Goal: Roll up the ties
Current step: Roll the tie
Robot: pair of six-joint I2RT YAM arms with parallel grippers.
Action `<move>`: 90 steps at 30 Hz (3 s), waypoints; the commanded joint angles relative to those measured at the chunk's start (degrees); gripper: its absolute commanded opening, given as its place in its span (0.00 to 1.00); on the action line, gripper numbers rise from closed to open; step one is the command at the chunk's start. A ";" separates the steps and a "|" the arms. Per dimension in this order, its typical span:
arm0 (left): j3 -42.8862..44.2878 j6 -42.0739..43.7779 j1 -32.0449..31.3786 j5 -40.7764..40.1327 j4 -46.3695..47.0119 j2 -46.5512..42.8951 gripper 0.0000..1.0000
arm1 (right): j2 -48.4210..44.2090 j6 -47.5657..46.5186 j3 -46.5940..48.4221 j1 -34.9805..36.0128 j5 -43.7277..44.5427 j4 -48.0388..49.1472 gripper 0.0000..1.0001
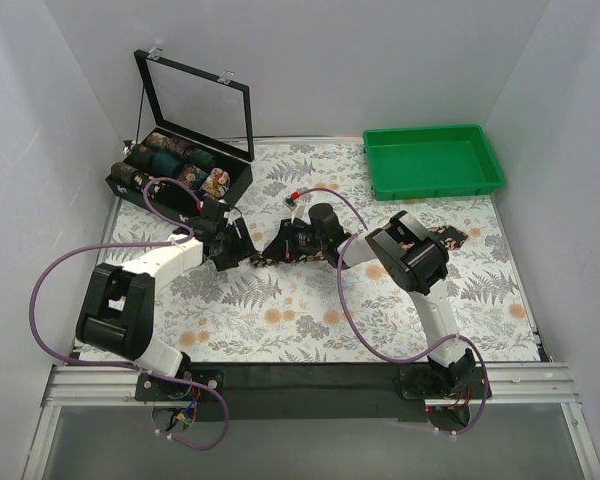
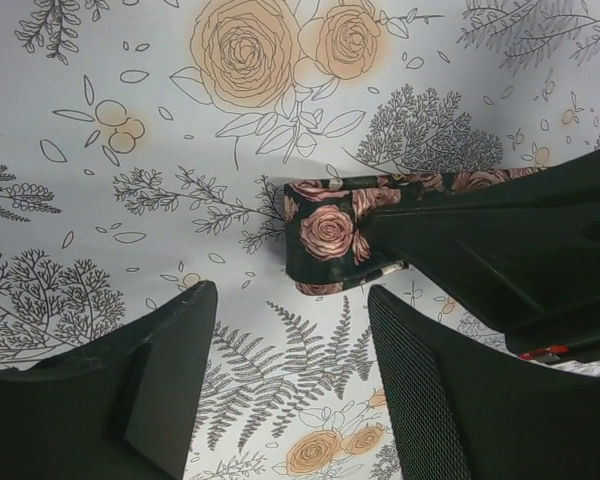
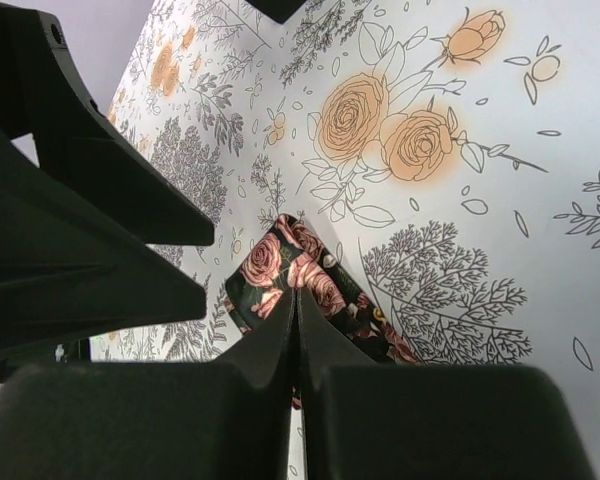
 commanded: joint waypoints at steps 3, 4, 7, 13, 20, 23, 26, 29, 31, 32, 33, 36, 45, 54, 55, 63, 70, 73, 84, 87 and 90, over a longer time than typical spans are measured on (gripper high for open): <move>-0.13 -2.40 1.61 1.64 2.16 0.93 0.55 | 0.95 0.69 -2.77 -1.29 -1.17 4.31 0.06; -0.30 -3.01 1.78 1.82 2.42 1.37 0.55 | 0.86 0.87 -3.48 -1.20 -1.26 4.75 0.06; -1.44 -5.74 2.13 3.48 4.44 1.90 0.52 | 0.95 1.30 -4.45 -1.29 -1.53 6.68 0.06; -3.73 -10.93 2.31 10.25 9.98 3.83 0.50 | 1.30 2.89 -6.20 -1.38 -1.88 11.52 0.06; -7.68 -13.48 2.31 13.86 12.88 2.96 0.49 | 0.78 2.80 -7.08 -1.29 -1.88 13.19 0.06; -8.74 -13.48 2.31 13.51 13.24 1.81 0.49 | -0.01 2.10 -6.91 -1.38 -2.05 13.11 0.07; -9.27 -11.91 2.22 12.20 12.01 -0.29 0.49 | -3.60 -0.87 -6.74 -1.38 -2.32 11.36 0.11; -8.39 -7.52 2.31 8.95 9.81 -3.54 0.56 | -7.20 -4.74 -5.86 -1.29 -2.58 6.36 0.26; -6.99 -4.01 2.31 7.19 7.71 -5.65 0.61 | -9.32 -6.51 -6.03 -1.29 -2.41 4.24 0.39; -6.37 -0.68 2.22 5.61 7.00 -6.27 0.65 | -11.60 -8.52 -6.47 -1.46 -2.06 1.97 0.43; -5.24 1.61 2.31 4.99 6.30 -7.23 0.69 | -12.75 -9.75 -6.64 -1.47 -1.01 0.12 0.50; -2.95 10.05 2.22 5.59 4.01 -8.21 0.81 | -17.67 -15.46 -6.56 -1.81 0.67 -8.84 0.59; 5.23 31.58 0.12 11.12 -1.53 -7.60 0.88 | -38.14 -33.66 -8.49 -2.69 19.53 -44.53 0.98; 10.32 51.02 -8.76 3.05 -3.28 1.18 0.91 | -60.56 -35.08 -16.04 -3.57 28.26 -58.96 0.98; 10.85 51.90 -8.94 3.14 -3.64 1.89 0.90 | -62.23 -35.08 -17.79 -3.49 28.44 -59.23 0.98; 13.84 59.90 -9.73 3.41 -4.25 7.25 0.89 | -73.58 -35.61 -22.91 -4.10 31.07 -62.83 0.98; 17.63 61.13 -10.79 4.19 -8.56 13.50 0.81 | -75.42 -36.22 -22.56 -4.36 32.05 -64.77 0.98; 18.24 61.49 -11.40 3.67 -8.73 15.17 0.78 | -75.51 -36.48 -22.12 -4.54 31.96 -64.94 0.98; 18.42 62.37 -12.54 2.26 -9.53 18.86 0.61 | -76.83 -35.34 -22.73 -4.72 32.05 -64.94 0.98; 17.28 62.37 -13.24 1.12 -9.62 19.39 0.52 | -77.80 -34.82 -23.08 -4.63 32.13 -64.86 0.98; 16.40 62.63 -13.77 0.85 -9.53 18.78 0.49 | -78.94 -34.11 -23.34 -4.72 32.05 -64.85 0.98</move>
